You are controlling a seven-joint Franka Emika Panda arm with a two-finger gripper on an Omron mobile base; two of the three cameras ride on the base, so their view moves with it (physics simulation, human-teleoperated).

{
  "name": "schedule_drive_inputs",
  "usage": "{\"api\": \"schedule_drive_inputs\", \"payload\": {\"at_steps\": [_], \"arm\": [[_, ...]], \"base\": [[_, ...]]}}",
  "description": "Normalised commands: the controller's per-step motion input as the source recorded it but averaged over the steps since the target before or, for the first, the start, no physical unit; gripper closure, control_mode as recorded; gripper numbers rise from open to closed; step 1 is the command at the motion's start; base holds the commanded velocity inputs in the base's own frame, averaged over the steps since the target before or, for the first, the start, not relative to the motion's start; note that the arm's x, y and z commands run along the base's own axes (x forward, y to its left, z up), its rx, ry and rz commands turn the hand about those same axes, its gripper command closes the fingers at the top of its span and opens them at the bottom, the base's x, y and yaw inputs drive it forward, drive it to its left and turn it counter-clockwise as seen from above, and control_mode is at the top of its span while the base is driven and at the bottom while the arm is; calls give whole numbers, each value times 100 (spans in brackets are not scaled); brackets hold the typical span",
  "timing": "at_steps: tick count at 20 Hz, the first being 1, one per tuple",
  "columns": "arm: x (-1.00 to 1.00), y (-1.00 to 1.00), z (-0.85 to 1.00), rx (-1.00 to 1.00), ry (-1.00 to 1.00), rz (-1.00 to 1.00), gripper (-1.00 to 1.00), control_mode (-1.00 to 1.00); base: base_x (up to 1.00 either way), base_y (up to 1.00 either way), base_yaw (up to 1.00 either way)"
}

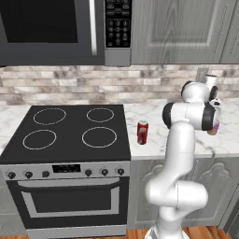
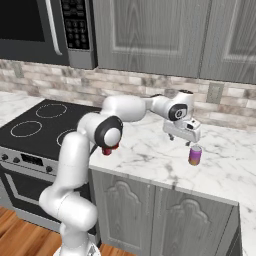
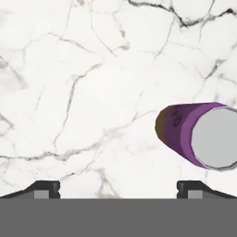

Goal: Four empty soda cans are scattered around the kitchen. Gather all the cans and cluster them next to the stove for recycling.

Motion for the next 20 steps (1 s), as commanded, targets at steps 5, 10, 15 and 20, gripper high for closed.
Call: {"api": "schedule_drive_inputs", "payload": {"at_steps": [5,10,15,20], "arm": [[-4,-10,-4,-1,-7,-2,-100,-100],[-12,-5,-17,-5,-13,-1,-100,-100],[-10,0,-15,-9,-13,0,-100,-100],[-3,-1,0,-7,-1,-4,-100,-100]], "base": [[0,0,0],[0,0,0],[0,0,0],[0,0,0]]}}
